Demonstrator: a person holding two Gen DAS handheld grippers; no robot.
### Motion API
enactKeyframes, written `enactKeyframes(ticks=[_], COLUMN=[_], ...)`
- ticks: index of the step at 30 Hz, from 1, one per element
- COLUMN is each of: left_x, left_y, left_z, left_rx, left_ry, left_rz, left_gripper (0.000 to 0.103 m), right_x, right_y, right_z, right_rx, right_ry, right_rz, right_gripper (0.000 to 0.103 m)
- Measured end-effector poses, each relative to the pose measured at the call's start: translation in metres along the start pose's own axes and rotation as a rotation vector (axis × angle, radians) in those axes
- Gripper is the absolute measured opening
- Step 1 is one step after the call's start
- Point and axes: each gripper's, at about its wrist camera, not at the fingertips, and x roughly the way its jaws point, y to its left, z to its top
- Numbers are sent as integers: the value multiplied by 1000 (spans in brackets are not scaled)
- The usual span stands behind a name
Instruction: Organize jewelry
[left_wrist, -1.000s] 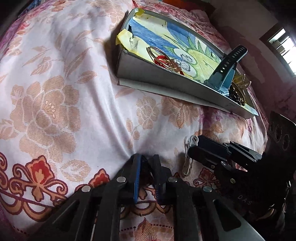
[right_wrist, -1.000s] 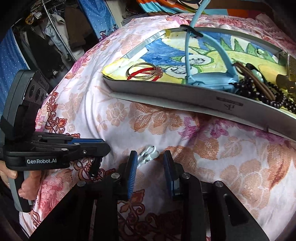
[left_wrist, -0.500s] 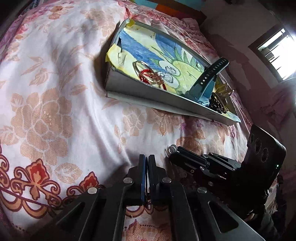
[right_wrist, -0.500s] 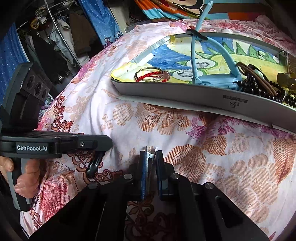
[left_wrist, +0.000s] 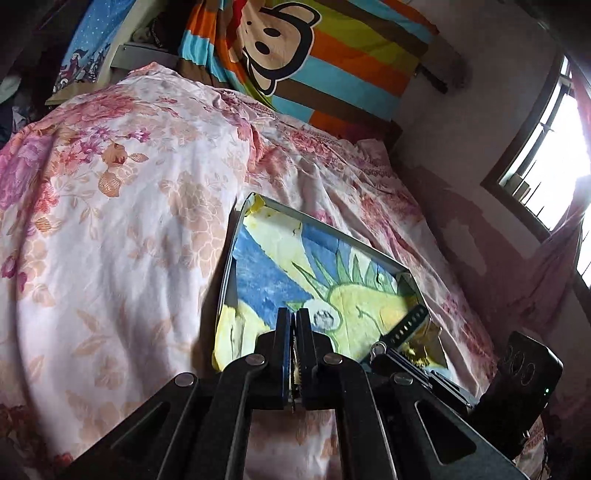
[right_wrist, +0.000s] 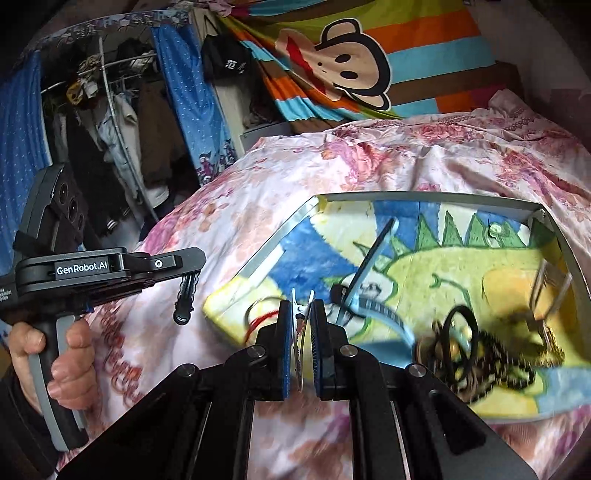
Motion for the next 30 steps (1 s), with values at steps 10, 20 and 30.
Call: enactKeyframes(ticks=[10,20,30], left_x=[49,31,-48], left_y=[18,5,-20], left_z=[-10,-3,-17], left_rx=[15,1,45], left_ry=[69,79,2], left_rz=[59,48,94], left_gripper=[4,49,87], right_x=[36,23,-58], right_y=[7,10,25], right_z=[1,-3,-1], right_rx=[-49,-81,-99], right_ry=[-5,35,-41], right_rz=[-61,-80,-109], right_gripper=[9,30,64])
